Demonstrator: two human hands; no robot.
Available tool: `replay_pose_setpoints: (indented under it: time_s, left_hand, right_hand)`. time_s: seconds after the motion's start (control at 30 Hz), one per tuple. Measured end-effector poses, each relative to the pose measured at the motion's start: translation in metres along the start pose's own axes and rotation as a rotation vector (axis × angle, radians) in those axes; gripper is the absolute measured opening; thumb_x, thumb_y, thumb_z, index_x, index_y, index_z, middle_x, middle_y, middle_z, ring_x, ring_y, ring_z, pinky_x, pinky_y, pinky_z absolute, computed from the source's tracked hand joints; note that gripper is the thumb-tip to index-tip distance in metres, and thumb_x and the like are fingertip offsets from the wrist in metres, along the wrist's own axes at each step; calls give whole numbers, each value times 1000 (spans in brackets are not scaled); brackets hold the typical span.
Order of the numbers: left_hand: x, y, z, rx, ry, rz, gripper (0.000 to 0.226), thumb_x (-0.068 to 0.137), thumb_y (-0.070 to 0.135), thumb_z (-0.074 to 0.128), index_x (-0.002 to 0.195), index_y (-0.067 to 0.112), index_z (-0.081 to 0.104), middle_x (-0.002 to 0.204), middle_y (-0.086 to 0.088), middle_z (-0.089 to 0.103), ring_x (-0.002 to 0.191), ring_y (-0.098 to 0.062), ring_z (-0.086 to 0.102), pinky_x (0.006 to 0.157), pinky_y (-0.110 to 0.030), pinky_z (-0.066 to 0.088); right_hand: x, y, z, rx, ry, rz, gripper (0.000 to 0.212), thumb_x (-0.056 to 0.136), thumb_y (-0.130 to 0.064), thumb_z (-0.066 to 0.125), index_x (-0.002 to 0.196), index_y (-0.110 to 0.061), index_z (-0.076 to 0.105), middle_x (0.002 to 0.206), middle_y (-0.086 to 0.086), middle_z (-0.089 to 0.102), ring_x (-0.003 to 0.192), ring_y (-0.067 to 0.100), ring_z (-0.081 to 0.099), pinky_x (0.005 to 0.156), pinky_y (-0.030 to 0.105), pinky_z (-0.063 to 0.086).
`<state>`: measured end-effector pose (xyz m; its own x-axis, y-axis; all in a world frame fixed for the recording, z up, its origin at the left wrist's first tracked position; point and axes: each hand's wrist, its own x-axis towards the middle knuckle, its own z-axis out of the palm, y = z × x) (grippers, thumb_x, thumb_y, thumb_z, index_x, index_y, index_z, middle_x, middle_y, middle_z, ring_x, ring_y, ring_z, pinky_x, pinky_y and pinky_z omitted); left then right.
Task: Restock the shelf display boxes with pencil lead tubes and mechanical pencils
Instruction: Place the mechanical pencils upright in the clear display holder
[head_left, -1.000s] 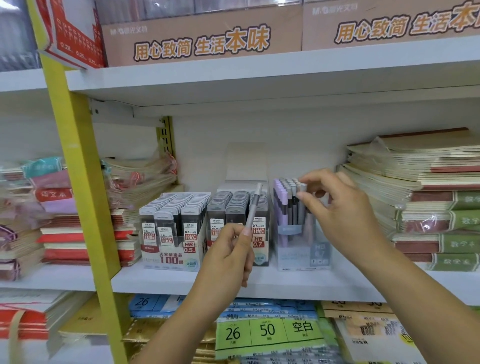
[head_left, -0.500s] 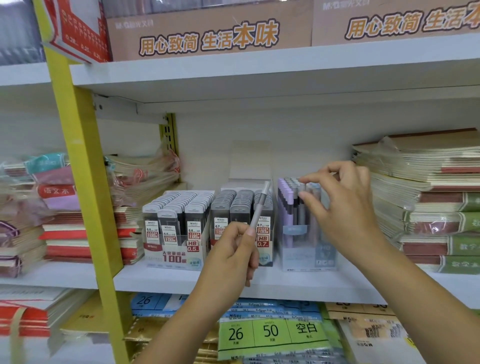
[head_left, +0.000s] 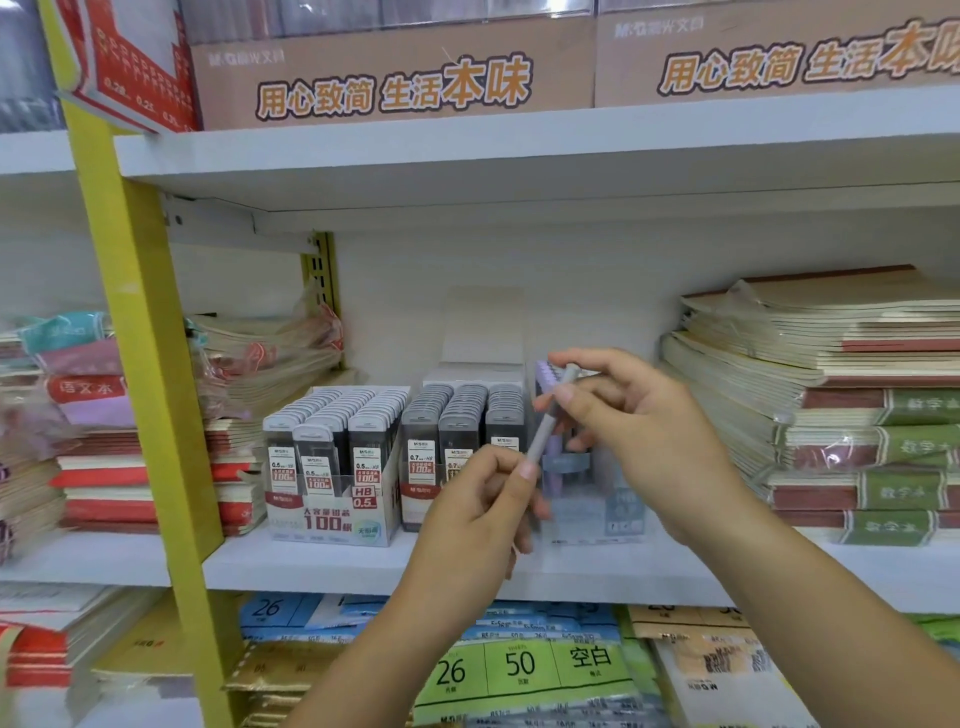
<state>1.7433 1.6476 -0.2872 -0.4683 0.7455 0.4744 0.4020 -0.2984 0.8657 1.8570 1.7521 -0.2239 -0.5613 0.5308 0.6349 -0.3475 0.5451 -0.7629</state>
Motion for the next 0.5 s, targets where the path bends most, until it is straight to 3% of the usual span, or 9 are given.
replay_pose_setpoints:
  time_s: [0.03,0.1,0.17,0.2,0.3,0.43,0.5]
  left_hand:
    - [1,-2,3,58,39,32,17,100,33,55,86,34,64,78,12,67,65,-4,56,53,-17,44]
    - [3,-6,1,429,171,189,13,92,45,60,103,41,65,102,23,63,92,0,55,77,-10,44]
    - [7,-10,-4,850,267,406,51,86,53,60,131,30,57,130,15,55,123,-6,44,107,-12,26]
    - [9,-13,-6,978,275,463,65,85,56,59,140,23,51,142,7,51,135,-13,38,114,-20,19]
    - [15,-23,-9,1204,250,474,82,85,64,52,150,16,41,161,-5,35,152,-26,22,122,-46,10]
    - [22,-37,-7,1256,232,423,89,81,70,51,152,17,38,164,-6,29,154,-27,17,120,-56,10]
    - [24,-39,-6,1228,236,413,88,81,70,52,151,18,38,163,-6,30,154,-26,17,120,-57,11]
  right_hand:
    - [-1,-3,-1,35,53,-38,22,92,-10,60,105,-27,64,85,0,75,76,21,69,60,19,53]
    - [-2,-6,-11,-53,223,-214,21,94,-14,58,102,-33,60,84,0,71,77,11,69,59,17,52]
    - [-1,-9,-25,-267,355,-443,19,96,-19,55,105,-37,55,87,-5,65,81,7,66,65,15,52]
    - [1,-9,-31,-359,373,-513,21,96,-20,55,109,-37,54,89,-9,63,83,5,64,67,13,50]
    - [6,0,-36,-507,292,-491,24,95,-18,60,113,-33,56,90,-14,62,80,4,63,68,12,47]
    - [9,17,-31,-610,168,-376,19,91,-20,64,106,-31,63,82,-22,62,78,-6,61,68,3,43]
    - [8,22,-29,-601,127,-332,19,90,-23,65,105,-35,64,80,-24,62,78,-7,62,69,6,47]
